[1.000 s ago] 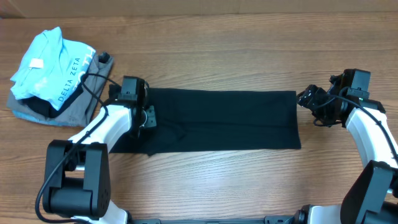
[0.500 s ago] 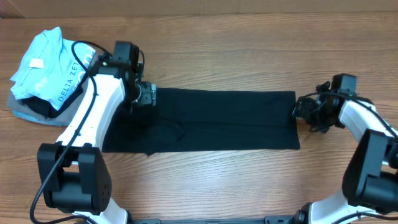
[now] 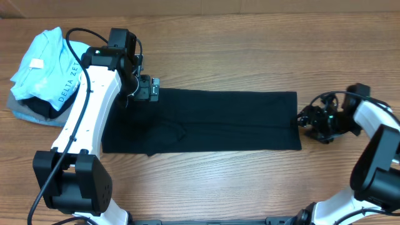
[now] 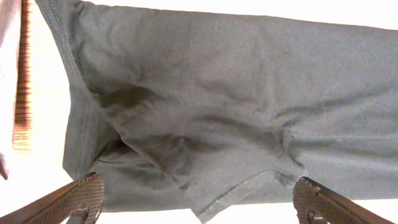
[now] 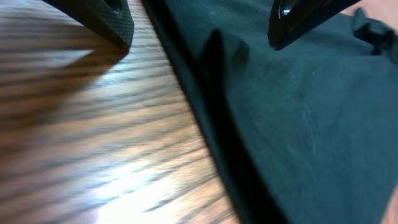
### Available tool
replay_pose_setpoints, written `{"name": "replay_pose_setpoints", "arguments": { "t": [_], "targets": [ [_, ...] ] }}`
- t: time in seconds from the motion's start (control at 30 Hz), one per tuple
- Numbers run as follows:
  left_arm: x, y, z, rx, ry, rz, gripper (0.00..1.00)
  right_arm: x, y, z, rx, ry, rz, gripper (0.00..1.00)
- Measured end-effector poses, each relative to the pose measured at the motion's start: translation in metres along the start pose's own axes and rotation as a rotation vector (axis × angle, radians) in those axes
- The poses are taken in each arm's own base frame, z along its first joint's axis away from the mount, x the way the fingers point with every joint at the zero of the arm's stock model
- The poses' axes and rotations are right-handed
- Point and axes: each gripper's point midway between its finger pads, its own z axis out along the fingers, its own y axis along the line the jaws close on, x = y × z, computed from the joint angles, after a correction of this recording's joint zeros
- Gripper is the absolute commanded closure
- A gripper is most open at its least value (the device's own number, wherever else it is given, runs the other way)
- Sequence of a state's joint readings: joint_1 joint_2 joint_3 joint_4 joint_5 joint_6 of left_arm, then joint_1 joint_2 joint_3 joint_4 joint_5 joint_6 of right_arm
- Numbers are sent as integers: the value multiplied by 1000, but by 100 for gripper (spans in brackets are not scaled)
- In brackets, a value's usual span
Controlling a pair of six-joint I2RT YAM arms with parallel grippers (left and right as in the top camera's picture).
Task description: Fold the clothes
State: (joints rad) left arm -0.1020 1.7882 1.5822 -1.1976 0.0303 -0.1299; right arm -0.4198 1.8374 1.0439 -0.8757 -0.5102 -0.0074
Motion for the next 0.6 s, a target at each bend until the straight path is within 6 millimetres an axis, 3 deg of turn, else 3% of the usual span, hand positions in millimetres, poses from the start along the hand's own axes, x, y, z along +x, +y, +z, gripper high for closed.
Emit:
{"name": "replay_pose_setpoints", "arguments": {
  "t": [0.13, 0.2, 0.27, 0.4, 0.6],
  "targets": [
    [0, 0, 0, 0, 0, 2, 0, -9, -18, -14, -27, -27, 81, 22],
    [0, 0, 0, 0, 0, 3, 0, -24, -32, -29, -31, -67, 118, 21],
    [0, 0, 0, 0, 0, 3, 0, -40, -33, -41, -31, -111, 105, 20],
    [0, 0, 0, 0, 0, 3, 0, -68, -11, -65, -67, -183, -8, 20],
    [0, 0, 0, 0, 0, 3, 0, -48, 10, -55, -89, -93, -99, 21]
  ]
}}
